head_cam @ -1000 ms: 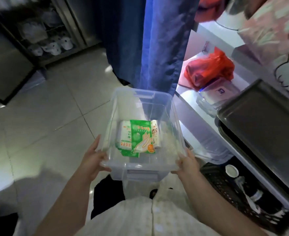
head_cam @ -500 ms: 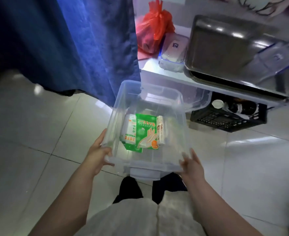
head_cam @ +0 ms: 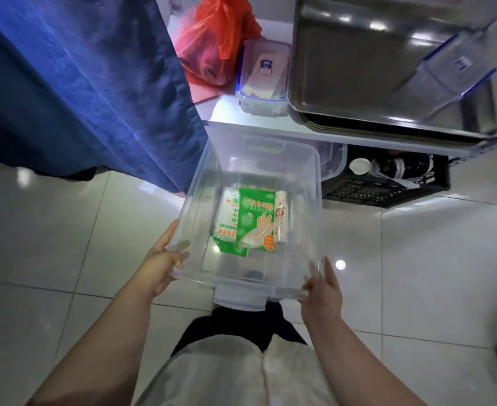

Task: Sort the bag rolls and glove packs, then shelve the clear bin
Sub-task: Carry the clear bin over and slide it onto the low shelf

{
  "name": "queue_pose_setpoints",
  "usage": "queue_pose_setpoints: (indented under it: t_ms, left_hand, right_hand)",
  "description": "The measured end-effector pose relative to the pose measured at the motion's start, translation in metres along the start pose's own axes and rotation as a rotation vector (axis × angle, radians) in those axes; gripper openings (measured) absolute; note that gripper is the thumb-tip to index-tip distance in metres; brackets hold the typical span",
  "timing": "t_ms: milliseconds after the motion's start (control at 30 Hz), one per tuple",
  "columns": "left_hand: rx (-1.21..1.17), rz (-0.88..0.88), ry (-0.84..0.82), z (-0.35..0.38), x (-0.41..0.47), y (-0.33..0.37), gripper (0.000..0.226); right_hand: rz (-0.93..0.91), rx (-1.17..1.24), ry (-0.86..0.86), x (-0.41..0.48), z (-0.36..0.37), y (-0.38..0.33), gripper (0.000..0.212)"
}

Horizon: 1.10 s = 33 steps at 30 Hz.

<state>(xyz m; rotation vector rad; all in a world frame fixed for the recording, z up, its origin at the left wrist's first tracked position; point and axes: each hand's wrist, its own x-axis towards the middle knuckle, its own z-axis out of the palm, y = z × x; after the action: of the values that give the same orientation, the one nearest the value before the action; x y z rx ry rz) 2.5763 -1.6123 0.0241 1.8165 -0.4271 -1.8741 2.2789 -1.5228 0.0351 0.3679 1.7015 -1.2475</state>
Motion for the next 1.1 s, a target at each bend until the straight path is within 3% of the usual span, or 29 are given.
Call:
queue_pose_setpoints:
  t_ms: [133, 367, 600, 767, 833, 933, 1033, 1100]
  left_hand:
    - [0.021, -0.002, 0.0, 0.002, 0.027, 0.025, 0.098]
    - [0.067, 0.028, -0.042, -0.009, 0.099, 0.075, 0.098]
    - [-0.004, 0.07, -0.038, -0.013, 0.196, 0.09, 0.095]
    - [-0.21, 0.043, 0.024, -0.002, 0.244, 0.059, 0.075]
    - [-0.323, 0.06, -0.02, 0.001, 0.258, 0.049, 0.069]
    - [-0.508, 0.068, -0.183, -0.008, 0.27, 0.034, 0.042]
    - [-0.554, -0.053, -0.165, -0.014, 0.263, 0.007, 0.017]
    - [-0.584, -0.099, -0.143, -0.011, 0.257, -0.003, 0.017]
  right_hand:
    - [0.011, -0.03, 0.072, 0.014, 0.027, -0.004, 0.075]
    - [-0.075, -0.013, 0.061, 0.038, 0.101, -0.007, 0.068]
    - [-0.13, -0.051, -0.011, 0.113, 0.176, 0.007, 0.076]
    - [-0.155, -0.089, -0.004, 0.177, 0.191, 0.026, 0.087]
    - [-0.164, -0.071, -0.023, 0.2, 0.189, 0.035, 0.089]
    - [-0.168, 0.012, -0.099, 0.224, 0.182, 0.044, 0.085]
    - [-0.145, 0.017, -0.215, 0.231, 0.171, 0.048, 0.075]
    - [-0.127, 0.033, -0.324, 0.23, 0.164, 0.052, 0.071]
